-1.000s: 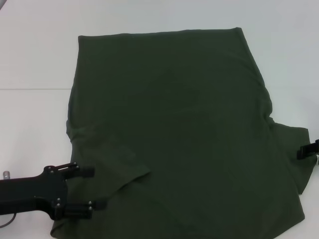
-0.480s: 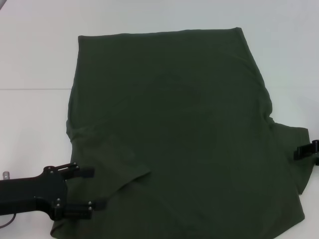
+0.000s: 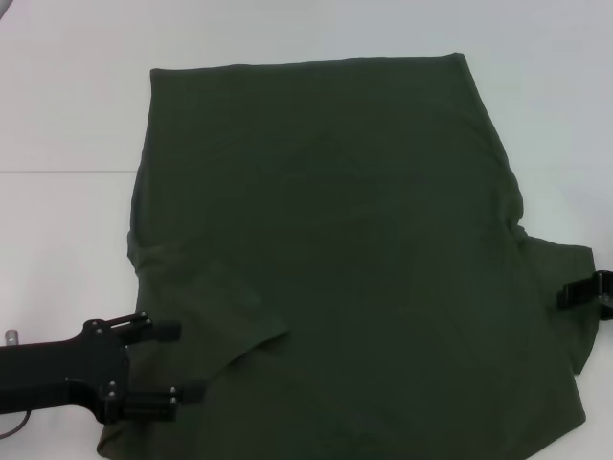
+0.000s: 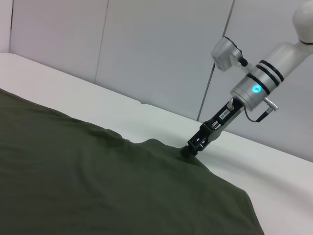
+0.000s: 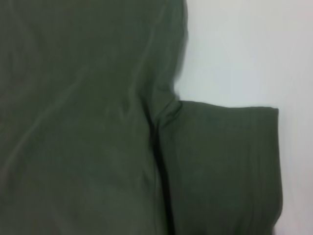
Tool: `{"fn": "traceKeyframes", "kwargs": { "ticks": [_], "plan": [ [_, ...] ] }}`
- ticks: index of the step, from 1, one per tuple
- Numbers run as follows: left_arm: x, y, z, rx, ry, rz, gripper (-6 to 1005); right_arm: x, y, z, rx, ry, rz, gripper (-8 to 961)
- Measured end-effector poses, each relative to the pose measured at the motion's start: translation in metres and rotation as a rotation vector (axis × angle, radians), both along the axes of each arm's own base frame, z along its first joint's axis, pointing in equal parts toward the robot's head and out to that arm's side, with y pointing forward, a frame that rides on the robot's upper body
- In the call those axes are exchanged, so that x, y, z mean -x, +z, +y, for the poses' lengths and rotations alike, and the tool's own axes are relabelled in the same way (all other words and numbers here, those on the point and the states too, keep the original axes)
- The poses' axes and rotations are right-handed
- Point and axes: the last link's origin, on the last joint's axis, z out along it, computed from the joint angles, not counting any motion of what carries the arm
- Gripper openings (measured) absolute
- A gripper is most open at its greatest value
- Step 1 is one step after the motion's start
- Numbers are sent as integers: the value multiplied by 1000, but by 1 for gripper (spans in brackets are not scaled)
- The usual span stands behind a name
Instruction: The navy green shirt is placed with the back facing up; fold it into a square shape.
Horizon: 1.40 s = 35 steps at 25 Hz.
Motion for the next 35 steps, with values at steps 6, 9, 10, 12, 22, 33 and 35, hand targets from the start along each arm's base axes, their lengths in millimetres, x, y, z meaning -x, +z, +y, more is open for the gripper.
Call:
{"fn": "traceKeyframes", "kwargs": {
  "ticks": [6,9,10,12,22,33,35],
  "plan": [
    [1,0,1,-6,5,5,935,1,0,2,-3,3,2,694],
    [1,0,1,-7,7,6,935,2,0,2,-4,2,2,693],
    [1,0,1,-7,7,6,935,2,0,2,-4,2,3,693],
    [2,0,1,-7,7,6,935,2,0,2,-4,3,3,693],
    [2,0,1,-7,7,6,934,8,-6,5,9,15,11,691],
    [1,0,1,-9,7,5,934,9,-5,6,11,11,8,621],
    [1,0,1,-9,7,5,934,9,-5,6,22,17,-2,553]
  ]
}}
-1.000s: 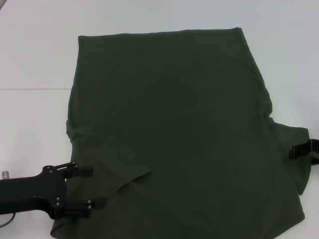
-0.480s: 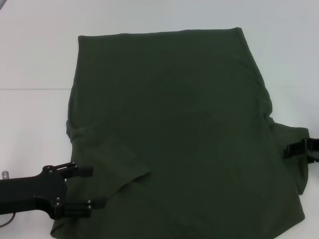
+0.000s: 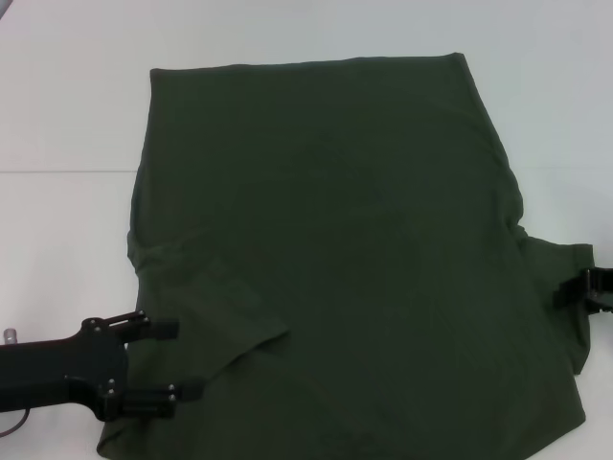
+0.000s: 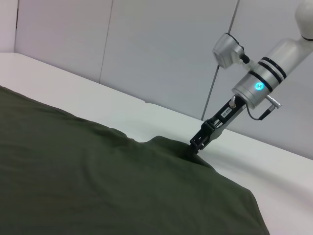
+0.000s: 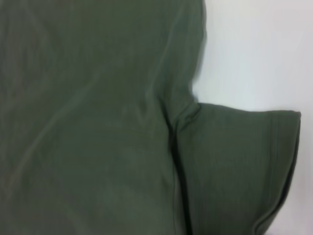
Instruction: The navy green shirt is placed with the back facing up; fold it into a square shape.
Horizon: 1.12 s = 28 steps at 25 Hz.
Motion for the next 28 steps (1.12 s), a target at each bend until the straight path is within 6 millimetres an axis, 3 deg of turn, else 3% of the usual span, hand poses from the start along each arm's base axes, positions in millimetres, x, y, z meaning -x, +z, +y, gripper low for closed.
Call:
{"fn": "traceKeyframes", "kwargs": {
  "ticks": [13,18,28],
  "plan": [
    [-1,0,1,-1,-3,-1,933,1,-1,0,24,9,-25,231],
    [-1,0,1,-1,-3,-1,933,1,-1,0,26,14,-28,34],
    [0,0,0,4,14,-7,932,-1,8,-2,22,23,-46,34]
  ]
}}
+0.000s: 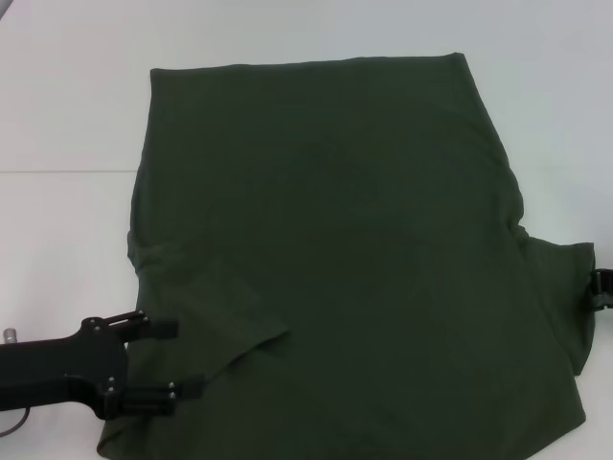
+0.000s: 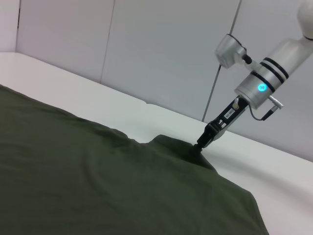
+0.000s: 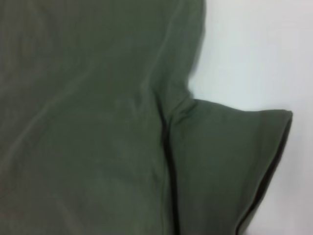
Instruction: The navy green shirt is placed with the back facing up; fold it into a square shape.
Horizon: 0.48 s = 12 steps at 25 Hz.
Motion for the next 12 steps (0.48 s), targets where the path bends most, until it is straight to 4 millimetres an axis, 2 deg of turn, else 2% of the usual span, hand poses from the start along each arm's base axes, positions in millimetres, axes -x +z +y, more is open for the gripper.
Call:
{"fn": "traceKeyframes", "kwargs": {
  "ticks": [12],
  "plan": [
    [-2,1,1,5,27,-25,932,-10,38,-13,-50,-1,-12,34]
  ]
}}
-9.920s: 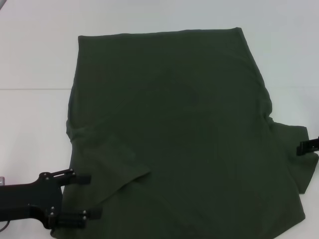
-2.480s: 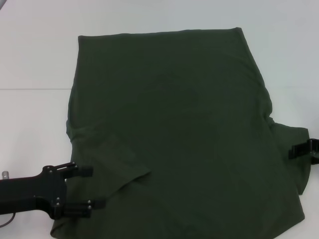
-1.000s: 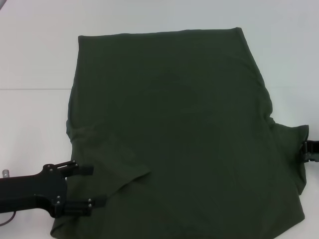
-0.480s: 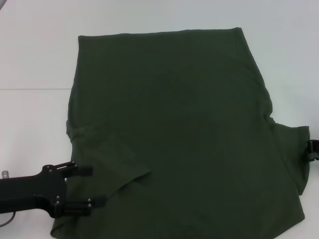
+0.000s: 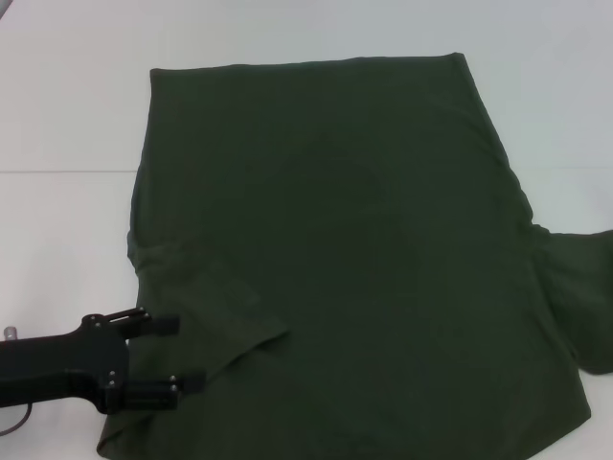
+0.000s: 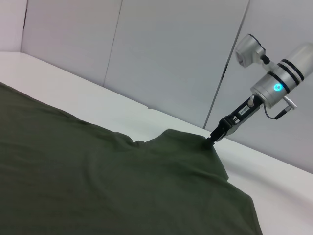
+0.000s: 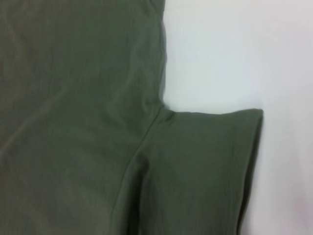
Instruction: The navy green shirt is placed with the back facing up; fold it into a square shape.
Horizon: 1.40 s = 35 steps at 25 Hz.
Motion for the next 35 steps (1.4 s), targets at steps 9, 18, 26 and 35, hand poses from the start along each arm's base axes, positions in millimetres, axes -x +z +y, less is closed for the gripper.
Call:
{"fn": "traceKeyframes", "kwargs": {
  "ticks": [9,18,26,35],
  "plan": [
    [3,2,-3,-10,15,-12,931,3,24,-1,-44,29,4,35],
    [6,3,-5,-13,25,-15,931,24,35,11,-61,89,-10,35],
    [6,4,-5,-13,26,-13,930,43,37,23,-65,138,-16,35],
    [6,4,-5,-13,26,-13,930,72,26,37,-19,208,-24,35]
  ]
}}
